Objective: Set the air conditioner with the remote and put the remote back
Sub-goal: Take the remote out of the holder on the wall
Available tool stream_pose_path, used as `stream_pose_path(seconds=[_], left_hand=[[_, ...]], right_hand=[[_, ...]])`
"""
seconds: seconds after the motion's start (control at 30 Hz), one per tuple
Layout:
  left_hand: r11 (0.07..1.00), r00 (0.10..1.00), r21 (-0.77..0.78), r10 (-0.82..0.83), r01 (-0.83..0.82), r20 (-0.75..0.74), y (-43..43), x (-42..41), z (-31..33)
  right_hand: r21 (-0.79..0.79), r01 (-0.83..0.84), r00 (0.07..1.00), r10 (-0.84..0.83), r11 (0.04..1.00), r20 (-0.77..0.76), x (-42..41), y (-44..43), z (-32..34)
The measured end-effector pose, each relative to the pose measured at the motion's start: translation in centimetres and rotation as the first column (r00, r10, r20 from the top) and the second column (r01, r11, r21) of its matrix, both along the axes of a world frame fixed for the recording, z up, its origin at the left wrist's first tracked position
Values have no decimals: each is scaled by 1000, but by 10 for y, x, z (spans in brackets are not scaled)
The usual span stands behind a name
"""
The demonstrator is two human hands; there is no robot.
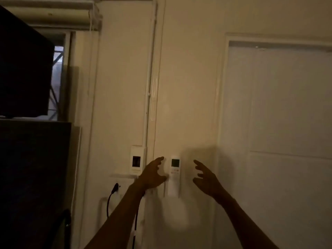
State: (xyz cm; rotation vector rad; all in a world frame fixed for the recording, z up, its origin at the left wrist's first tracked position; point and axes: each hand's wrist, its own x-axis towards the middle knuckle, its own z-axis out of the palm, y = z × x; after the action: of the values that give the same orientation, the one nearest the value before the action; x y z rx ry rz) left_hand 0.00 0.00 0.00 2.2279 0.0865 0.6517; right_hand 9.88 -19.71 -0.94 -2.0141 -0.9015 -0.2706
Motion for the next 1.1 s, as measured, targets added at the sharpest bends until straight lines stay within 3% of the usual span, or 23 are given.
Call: stream_pose_path(seconds=[0.13, 0.4, 0.6, 1.1], left_hand=[[961, 988, -246, -99, 125, 117, 10, 45, -14], [804, 919, -515, -92, 296, 384, 3, 93, -54], [798, 912, -527, -68, 293, 404, 0, 102, -67], [799, 870, -540, 43, 265, 490, -9, 106, -61]], right_hand=[[270, -2, 987, 45, 963, -152, 24, 34, -2], [542, -70, 973, 177, 838, -148, 46, 83, -30], [597, -56, 967, 192, 800, -166, 56, 94, -56], [642, -57, 995, 95, 765, -26, 58, 102, -61]])
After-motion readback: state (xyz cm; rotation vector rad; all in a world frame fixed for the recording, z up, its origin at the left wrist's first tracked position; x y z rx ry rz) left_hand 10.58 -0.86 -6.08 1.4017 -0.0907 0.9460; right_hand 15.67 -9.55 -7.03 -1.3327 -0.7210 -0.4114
